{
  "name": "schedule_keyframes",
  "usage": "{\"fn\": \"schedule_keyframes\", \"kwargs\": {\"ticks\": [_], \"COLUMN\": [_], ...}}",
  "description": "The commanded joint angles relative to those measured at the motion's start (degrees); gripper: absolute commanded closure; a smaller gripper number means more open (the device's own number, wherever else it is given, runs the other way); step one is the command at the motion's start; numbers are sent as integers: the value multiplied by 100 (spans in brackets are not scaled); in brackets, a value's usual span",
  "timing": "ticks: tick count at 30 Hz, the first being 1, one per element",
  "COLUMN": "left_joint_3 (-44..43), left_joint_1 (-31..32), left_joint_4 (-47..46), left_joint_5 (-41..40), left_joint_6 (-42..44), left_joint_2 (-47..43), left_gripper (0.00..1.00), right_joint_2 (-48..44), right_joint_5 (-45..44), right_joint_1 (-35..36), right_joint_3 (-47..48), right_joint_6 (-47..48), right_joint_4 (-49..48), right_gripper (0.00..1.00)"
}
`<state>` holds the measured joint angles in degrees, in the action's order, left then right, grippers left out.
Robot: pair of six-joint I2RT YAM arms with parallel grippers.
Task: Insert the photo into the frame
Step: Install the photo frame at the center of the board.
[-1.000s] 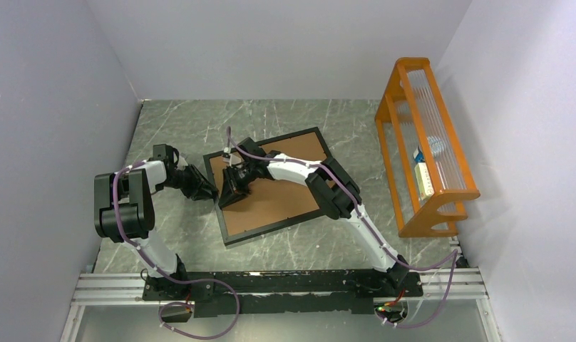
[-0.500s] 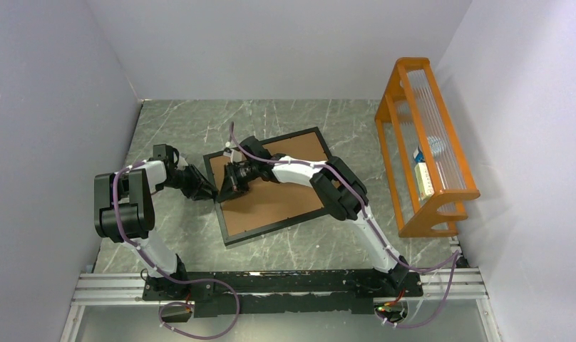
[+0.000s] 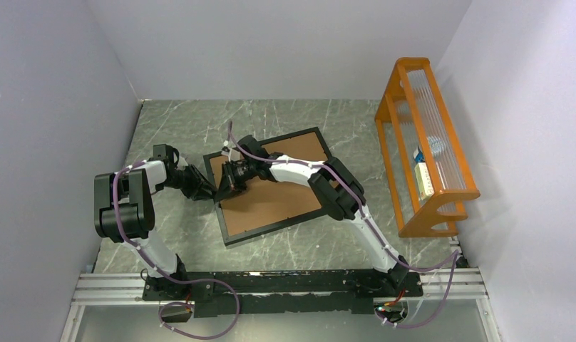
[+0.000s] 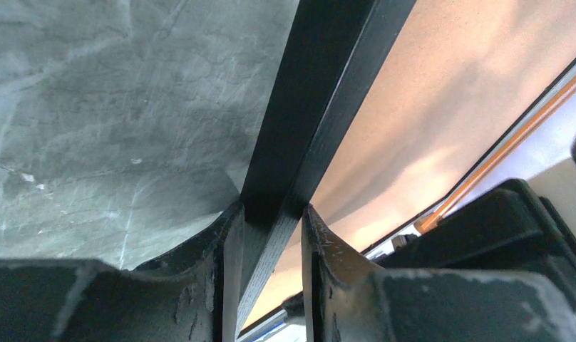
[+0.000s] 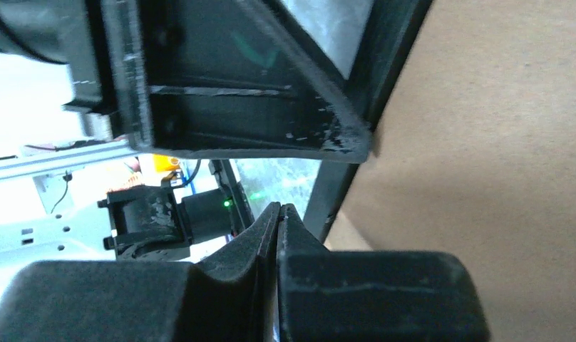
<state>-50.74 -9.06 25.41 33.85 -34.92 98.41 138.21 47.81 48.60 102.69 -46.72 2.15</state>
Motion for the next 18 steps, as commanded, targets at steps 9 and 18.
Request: {"fn": "schedule_keyframes", "kwargs": {"ticks": [9,18], "left_joint_3": [65,25], "left_joint_1": [44,40], "left_joint_4": [377,430], "left_joint_5": [-104,-139], "left_joint_6": [29,62], "left_joint_2": [68,83], "left_gripper": [77,77], "right_joint_2": [354,297], "right_joint_5": [-272,-362], "right_joint_1": [36,-42], "right_joint_3": [405,132], "right_joint_6": [228,465], "right_joint_4": [731,1065], "right_gripper": [93,90]}}
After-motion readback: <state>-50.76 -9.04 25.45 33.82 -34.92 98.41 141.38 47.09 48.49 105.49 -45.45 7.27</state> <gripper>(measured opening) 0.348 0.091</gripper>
